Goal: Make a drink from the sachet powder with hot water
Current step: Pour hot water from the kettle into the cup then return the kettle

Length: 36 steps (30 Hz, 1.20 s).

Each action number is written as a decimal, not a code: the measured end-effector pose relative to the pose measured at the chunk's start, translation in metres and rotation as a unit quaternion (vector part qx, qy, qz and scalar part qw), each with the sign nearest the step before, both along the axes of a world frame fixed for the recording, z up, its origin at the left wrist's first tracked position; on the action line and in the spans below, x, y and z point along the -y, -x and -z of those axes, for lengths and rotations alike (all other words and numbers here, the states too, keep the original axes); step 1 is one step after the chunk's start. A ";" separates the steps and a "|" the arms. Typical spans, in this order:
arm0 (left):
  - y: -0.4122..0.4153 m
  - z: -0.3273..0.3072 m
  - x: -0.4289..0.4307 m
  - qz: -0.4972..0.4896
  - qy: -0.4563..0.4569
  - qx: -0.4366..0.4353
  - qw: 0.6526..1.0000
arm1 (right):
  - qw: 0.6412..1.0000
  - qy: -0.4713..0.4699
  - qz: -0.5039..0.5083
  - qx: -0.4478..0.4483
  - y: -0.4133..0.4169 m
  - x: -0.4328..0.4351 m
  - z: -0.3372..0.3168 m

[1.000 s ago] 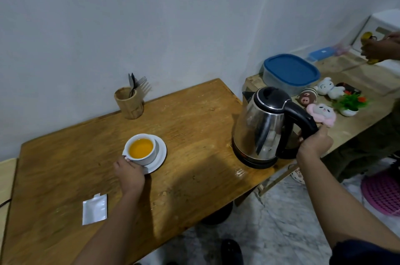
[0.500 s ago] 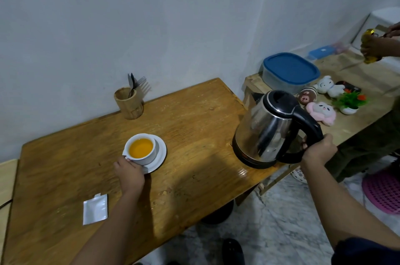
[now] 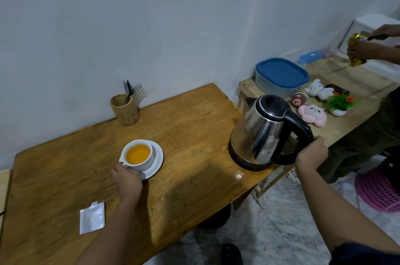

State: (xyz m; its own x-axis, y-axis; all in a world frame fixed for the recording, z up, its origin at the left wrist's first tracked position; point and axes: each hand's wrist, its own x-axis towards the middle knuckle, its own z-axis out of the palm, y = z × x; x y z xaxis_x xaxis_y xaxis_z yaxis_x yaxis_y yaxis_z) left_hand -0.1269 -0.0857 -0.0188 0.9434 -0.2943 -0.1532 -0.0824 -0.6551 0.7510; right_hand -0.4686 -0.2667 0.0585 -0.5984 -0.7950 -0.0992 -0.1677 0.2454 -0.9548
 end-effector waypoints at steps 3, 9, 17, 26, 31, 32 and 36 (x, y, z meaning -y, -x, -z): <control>-0.003 0.006 -0.001 0.014 -0.006 -0.003 1.000 | 0.999 0.025 0.014 0.047 -0.004 -0.002 0.003; -0.008 0.003 -0.005 0.037 0.013 -0.032 0.999 | 0.996 0.080 -0.024 -0.037 -0.011 -0.011 -0.003; -0.018 0.006 -0.016 0.072 0.045 -0.054 0.995 | 0.958 0.147 -0.119 -0.216 -0.039 -0.017 -0.051; -0.031 0.008 -0.029 0.132 0.065 -0.061 0.987 | 0.875 0.203 -0.362 -0.251 -0.165 -0.014 -0.058; -0.036 0.007 -0.032 0.127 0.096 -0.085 0.984 | 0.797 0.137 -0.537 -0.240 -0.275 -0.008 -0.027; -0.037 0.007 -0.031 0.116 0.099 -0.091 0.984 | 0.781 0.120 -0.566 -0.235 -0.297 -0.007 -0.020; -0.037 0.008 -0.028 0.091 0.105 -0.081 0.987 | 0.755 0.061 -0.623 -0.196 -0.373 -0.006 -0.003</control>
State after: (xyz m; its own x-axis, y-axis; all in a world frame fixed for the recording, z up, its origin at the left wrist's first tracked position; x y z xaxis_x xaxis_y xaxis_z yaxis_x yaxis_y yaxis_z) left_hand -0.0897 -0.0576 -0.0267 0.8394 -0.4988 -0.2157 -0.0518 -0.4685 0.8819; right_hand -0.0958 -0.2612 0.0616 0.6570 -0.7538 0.0103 -0.4715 -0.4215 -0.7746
